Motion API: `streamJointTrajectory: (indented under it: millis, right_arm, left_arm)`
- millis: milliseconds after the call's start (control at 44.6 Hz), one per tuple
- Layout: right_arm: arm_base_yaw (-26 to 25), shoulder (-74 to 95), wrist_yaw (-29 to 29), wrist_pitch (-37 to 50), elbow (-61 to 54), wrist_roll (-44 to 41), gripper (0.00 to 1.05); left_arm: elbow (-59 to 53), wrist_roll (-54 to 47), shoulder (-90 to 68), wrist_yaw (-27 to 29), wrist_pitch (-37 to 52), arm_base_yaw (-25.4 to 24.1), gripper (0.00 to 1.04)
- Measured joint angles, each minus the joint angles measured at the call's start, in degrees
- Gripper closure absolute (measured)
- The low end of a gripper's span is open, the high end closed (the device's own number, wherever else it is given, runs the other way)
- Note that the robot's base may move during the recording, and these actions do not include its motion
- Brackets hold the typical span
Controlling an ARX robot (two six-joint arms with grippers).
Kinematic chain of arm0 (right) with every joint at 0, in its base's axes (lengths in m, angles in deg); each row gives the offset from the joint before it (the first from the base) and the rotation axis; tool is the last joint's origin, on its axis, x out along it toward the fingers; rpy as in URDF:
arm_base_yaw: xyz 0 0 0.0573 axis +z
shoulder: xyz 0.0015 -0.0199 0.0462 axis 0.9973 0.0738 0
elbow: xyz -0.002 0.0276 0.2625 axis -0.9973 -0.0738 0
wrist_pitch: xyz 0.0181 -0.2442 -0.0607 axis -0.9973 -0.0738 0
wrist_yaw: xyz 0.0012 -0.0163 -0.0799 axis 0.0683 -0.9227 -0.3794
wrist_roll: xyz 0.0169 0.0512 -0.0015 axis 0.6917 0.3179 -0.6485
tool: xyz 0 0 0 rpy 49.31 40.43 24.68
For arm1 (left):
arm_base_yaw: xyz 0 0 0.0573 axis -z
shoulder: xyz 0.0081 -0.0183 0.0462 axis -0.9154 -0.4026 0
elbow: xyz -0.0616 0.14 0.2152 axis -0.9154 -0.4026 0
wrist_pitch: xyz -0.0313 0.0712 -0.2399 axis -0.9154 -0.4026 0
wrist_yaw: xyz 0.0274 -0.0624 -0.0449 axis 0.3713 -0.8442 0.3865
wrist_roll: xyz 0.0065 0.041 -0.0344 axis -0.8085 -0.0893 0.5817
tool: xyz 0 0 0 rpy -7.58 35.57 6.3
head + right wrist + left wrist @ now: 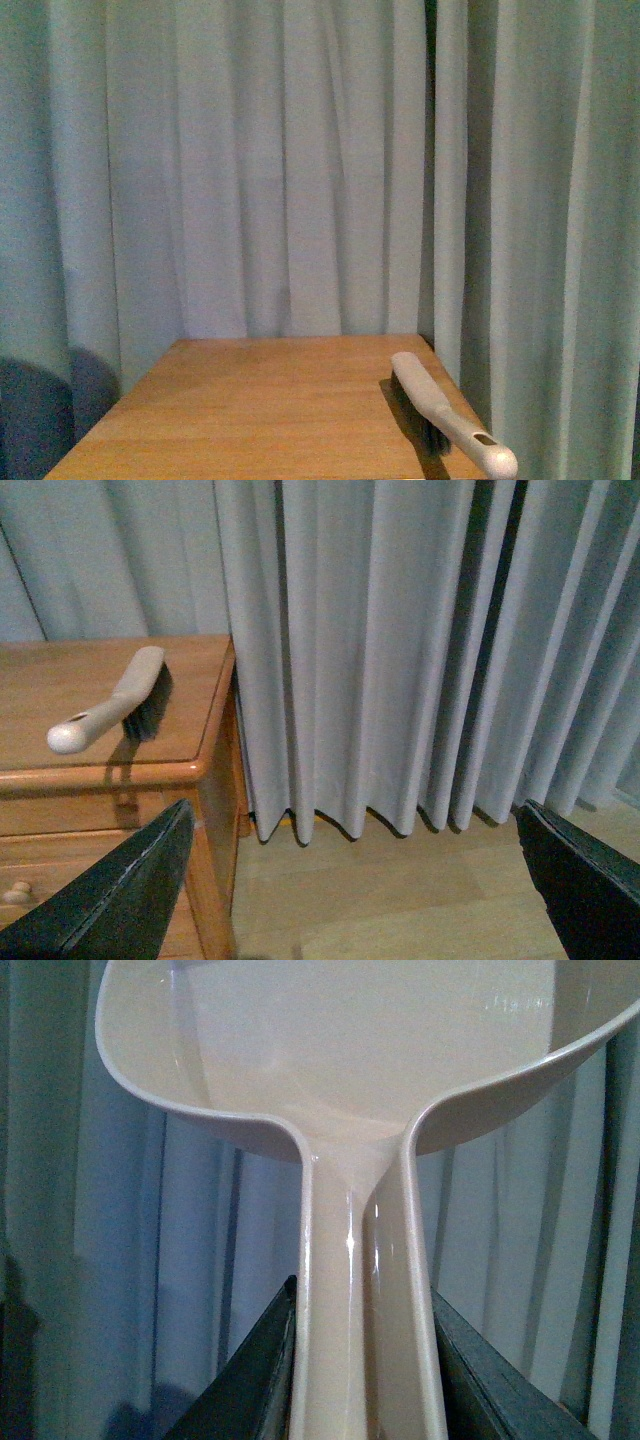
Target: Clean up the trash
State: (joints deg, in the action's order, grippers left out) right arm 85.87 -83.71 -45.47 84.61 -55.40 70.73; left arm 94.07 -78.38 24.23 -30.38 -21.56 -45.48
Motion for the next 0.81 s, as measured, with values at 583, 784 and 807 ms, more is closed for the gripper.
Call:
streamJointTrajectory:
  millis: [583, 784, 807]
  right_arm:
    - [10.6, 20.9, -13.5, -1.5, 6.8, -1.7, 0.07]
    - [17.0, 42.6, -13.7, 1.5, 21.0, 0.5, 0.07]
    - [17.6, 45.0, -13.3, 0.7, 23.0, 0.9, 0.07]
  left_arm:
    - [-6.3, 4.4, 9.5, -7.0, -1.1, -8.2, 0.76]
    - [-6.3, 4.5, 9.5, -7.0, -1.1, -8.2, 0.76]
    - [-6.3, 4.5, 9.5, -7.0, -1.1, -8.2, 0.76]
